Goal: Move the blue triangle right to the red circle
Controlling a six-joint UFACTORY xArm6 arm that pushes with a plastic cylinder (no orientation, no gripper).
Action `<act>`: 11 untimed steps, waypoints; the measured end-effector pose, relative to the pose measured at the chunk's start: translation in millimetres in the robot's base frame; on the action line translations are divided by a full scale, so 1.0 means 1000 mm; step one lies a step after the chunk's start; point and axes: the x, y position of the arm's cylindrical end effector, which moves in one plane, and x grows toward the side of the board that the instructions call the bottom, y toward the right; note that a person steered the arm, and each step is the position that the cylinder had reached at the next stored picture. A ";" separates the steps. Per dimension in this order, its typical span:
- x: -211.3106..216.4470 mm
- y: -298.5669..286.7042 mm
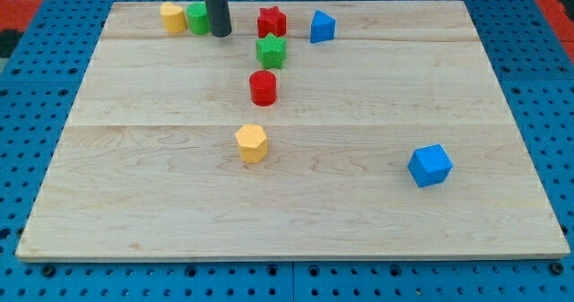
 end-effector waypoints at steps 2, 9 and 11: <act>-0.043 0.037; 0.005 0.203; 0.092 0.255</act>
